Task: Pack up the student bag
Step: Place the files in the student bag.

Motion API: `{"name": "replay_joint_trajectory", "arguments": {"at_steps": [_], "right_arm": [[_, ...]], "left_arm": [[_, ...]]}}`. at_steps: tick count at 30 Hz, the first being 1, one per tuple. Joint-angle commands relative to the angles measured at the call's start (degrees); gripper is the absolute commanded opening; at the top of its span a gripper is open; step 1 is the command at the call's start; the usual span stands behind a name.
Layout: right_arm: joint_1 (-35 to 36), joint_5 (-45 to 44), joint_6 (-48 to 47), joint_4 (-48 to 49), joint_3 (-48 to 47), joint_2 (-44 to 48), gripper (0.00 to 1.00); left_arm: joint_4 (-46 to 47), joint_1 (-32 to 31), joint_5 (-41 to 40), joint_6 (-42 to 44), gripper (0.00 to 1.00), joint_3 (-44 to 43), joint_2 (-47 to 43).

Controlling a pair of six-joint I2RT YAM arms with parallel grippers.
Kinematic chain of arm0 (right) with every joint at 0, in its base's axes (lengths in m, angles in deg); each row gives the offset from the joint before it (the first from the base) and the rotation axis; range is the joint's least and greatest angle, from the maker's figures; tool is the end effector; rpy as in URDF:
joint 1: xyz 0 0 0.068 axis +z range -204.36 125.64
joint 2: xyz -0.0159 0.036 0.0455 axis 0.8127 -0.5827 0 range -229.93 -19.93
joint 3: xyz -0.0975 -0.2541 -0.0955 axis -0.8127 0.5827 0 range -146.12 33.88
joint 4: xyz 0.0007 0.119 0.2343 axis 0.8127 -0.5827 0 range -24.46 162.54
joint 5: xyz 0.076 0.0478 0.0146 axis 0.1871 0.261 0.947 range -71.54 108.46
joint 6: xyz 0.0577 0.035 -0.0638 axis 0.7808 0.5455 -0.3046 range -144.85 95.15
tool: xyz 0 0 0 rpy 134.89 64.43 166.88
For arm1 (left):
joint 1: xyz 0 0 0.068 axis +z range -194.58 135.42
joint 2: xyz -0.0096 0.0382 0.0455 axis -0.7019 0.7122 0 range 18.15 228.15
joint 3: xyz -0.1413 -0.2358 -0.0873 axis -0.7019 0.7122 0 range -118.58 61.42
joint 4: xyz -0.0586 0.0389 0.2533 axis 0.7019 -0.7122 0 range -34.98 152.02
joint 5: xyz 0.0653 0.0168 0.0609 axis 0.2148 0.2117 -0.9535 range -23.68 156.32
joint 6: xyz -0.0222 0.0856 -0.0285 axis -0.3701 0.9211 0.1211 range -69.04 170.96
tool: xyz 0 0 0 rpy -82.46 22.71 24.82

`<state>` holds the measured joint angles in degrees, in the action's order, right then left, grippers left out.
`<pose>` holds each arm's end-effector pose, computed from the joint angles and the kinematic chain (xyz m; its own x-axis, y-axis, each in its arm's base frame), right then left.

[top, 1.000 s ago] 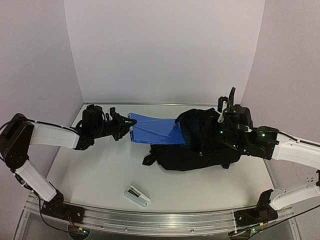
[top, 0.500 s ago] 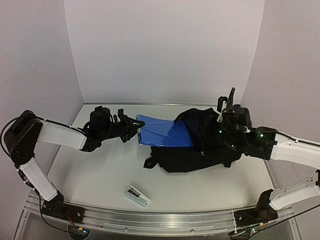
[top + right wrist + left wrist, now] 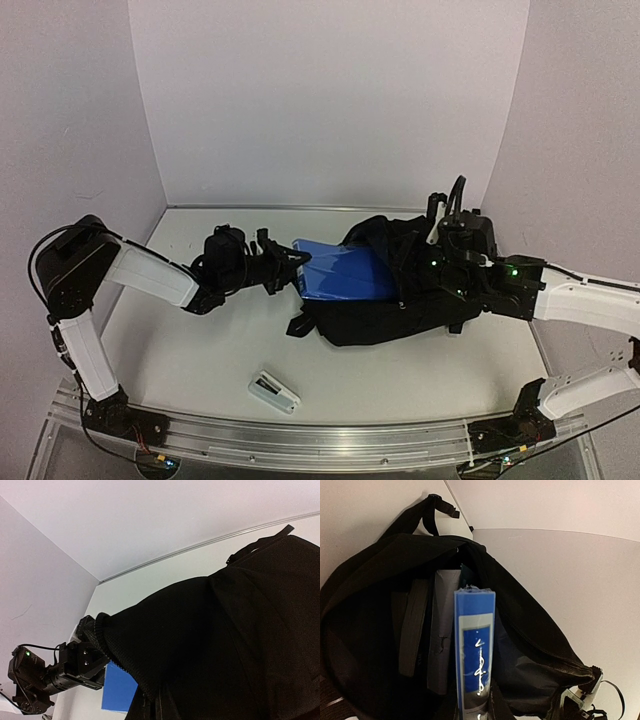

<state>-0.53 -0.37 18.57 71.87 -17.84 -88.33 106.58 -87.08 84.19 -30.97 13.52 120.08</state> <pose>0.2085 0.2394 0.3150 -0.5280 0.3801 -0.7594 -0.3018 0.7519 0.5862 0.2944 -0.3043 0.1980 -0.8746 -0.4768 -0.0885 0.0015 0.1799 -0.9837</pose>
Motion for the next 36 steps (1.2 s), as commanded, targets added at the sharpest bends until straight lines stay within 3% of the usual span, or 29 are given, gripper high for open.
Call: {"name": "replay_joint_trajectory", "arguments": {"at_steps": [1,6,8,13,18,22,25,36], "right_arm": [[0.41,1.45,-0.38,8.81,-1.21,0.03,0.0],[0.38,2.12,-0.36,9.02,-0.6,-0.16,0.0],[0.41,2.3,-0.3,9.02,-0.25,-0.09,0.0],[0.41,1.92,-0.6,9.02,0.09,0.47,0.0],[0.41,1.42,-1.44,9.01,0.32,1.28,0.0],[0.41,1.0,-1.71,9.02,0.48,1.51,0.0],[0.41,0.77,-1.76,9.02,0.72,1.52,0.0],[0.36,1.27,-1.86,9.02,0.9,1.51,0.0]], "left_arm": [[5.0,-2.68,-3.51,1.11,0.0,-6.53,4.13],[4.85,-4.58,-3.64,3.25,0.01,-12.94,10.37],[4.13,-5.34,-3.32,4.38,0.06,-15.15,12.31],[-2.72,-6.11,-2.97,8.77,0.34,-17.46,12.32],[-18.87,-6.1,-6.72,18.26,0.62,-17.86,6.25],[-30.75,-6.1,-9.62,22.87,0.76,-19.02,2.53],[-35.5,-6.1,-10.65,24.59,0.79,-19.16,0.85],[-39.97,-6.45,-5.4,27.57,0.72,-24.19,4.75]]}}
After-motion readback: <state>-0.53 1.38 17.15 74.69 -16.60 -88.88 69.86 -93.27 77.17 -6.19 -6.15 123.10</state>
